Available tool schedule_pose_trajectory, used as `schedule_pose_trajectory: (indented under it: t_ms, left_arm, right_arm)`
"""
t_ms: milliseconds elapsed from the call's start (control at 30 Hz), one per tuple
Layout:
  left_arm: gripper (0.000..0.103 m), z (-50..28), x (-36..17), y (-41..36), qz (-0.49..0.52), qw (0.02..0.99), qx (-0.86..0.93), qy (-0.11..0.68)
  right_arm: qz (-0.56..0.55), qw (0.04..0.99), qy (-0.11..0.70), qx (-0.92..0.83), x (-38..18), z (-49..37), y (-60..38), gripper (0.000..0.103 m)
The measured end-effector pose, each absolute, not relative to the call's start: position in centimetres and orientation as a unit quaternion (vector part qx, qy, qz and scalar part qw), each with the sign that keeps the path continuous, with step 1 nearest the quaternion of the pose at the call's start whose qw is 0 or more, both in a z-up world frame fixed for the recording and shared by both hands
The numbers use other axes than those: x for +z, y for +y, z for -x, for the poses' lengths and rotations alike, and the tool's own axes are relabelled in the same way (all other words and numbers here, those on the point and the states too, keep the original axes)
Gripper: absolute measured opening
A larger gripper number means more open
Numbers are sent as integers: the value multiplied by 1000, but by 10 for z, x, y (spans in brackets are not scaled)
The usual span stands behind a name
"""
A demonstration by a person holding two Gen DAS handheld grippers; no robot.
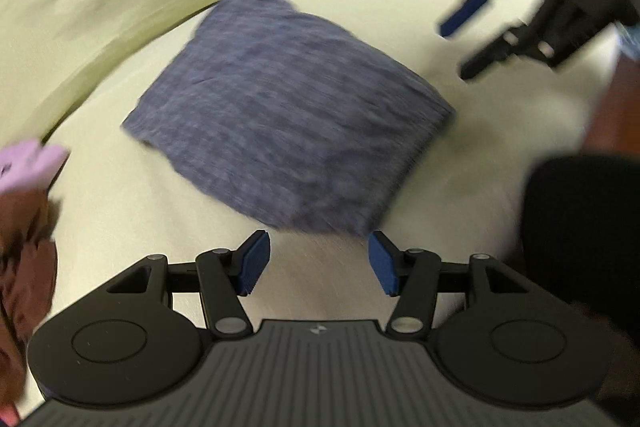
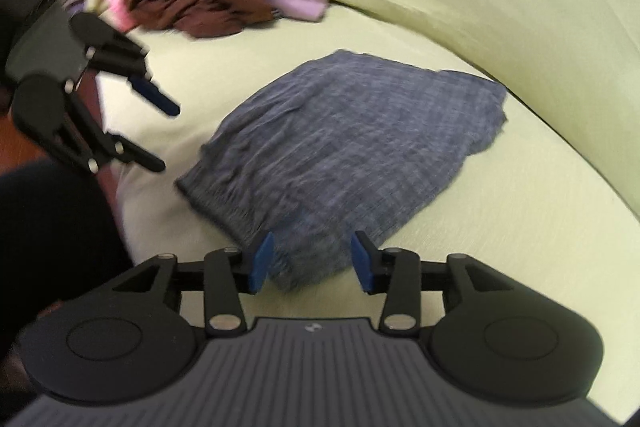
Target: Fold clothes
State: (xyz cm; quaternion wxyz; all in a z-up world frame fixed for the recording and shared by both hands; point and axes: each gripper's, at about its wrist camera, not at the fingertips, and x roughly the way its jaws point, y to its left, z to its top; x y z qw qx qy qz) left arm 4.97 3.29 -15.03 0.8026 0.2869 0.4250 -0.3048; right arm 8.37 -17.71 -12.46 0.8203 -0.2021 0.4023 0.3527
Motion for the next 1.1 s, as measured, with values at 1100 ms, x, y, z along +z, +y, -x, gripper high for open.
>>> schedule_pose_trajectory:
  t_ms: [1100]
  left_arm:
    - [61, -63, -209, -2, -392, 768, -361, 357]
  right_arm:
    - [504, 687, 274, 445, -183, -54, -133, 51]
